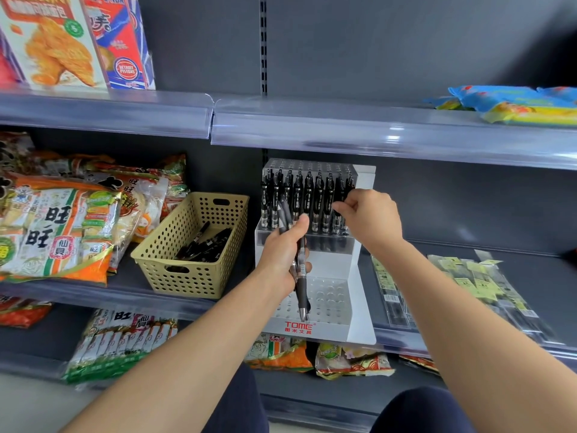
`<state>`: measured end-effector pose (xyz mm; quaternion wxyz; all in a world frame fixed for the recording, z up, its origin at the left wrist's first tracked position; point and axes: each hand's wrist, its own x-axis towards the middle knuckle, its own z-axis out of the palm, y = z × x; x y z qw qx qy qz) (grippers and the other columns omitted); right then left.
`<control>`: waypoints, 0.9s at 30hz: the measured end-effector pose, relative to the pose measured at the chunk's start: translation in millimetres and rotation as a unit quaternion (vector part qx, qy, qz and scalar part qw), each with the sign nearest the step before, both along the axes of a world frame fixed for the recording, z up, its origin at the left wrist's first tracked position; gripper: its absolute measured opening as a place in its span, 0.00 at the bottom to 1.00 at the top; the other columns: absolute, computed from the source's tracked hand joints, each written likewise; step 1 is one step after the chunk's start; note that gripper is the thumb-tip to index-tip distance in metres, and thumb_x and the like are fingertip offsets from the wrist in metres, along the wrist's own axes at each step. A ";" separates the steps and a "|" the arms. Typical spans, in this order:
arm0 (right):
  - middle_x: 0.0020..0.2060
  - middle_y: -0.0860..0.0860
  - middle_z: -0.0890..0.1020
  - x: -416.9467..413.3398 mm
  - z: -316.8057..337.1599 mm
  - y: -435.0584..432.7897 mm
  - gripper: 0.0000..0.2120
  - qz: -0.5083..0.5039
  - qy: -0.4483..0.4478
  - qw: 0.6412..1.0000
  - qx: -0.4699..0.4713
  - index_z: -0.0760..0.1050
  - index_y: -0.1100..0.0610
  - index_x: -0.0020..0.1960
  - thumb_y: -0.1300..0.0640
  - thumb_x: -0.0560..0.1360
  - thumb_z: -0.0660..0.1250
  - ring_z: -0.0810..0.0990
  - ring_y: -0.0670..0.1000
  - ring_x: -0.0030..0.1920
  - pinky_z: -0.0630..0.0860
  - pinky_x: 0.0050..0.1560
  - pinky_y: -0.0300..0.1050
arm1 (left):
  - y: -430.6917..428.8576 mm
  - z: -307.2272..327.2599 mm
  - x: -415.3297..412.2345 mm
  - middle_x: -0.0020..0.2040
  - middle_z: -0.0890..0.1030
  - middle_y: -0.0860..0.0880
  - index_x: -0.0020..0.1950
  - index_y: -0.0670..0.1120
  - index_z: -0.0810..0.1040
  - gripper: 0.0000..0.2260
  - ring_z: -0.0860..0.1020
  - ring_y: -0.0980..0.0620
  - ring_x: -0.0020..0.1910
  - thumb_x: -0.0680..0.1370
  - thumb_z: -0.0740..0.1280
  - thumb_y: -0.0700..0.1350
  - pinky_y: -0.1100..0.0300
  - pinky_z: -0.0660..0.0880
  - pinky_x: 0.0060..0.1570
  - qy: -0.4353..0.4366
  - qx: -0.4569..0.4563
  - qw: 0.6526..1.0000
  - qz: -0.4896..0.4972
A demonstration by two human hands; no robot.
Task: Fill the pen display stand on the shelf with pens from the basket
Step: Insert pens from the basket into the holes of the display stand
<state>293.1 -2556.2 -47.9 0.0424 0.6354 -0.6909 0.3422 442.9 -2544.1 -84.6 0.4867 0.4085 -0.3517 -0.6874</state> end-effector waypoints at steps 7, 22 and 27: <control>0.27 0.50 0.79 10.0 -1.7 14.6 0.17 0.057 -0.053 0.997 -0.010 0.77 0.57 0.34 0.45 0.73 0.71 0.76 0.51 0.30 0.72 0.33 0.41 | 4.0 3.0 2.6 0.28 0.73 0.50 0.43 0.44 0.77 0.11 0.65 0.55 0.24 0.75 0.70 0.51 0.66 0.60 0.21 0.016 0.010 1.000 0.006; 0.33 0.53 0.83 17.8 8.8 31.4 0.05 0.247 -0.402 0.850 0.234 0.79 0.59 0.40 0.60 0.72 0.73 0.79 0.49 0.30 0.70 0.25 0.37 | 10.1 7.3 1.4 0.39 0.83 0.47 0.51 0.46 0.81 0.17 0.79 0.49 0.36 0.79 0.62 0.58 0.58 0.72 0.33 -0.012 -0.021 0.999 0.046; 0.35 0.55 0.83 -1.3 27.3 32.4 0.08 0.155 -0.391 0.904 0.080 0.77 0.63 0.43 0.58 0.73 0.71 0.80 0.51 0.33 0.75 0.29 0.40 | 12.1 1.9 1.6 0.32 0.72 0.48 0.55 0.43 0.76 0.15 0.71 0.52 0.28 0.82 0.59 0.54 0.62 0.67 0.27 0.014 0.015 0.999 0.048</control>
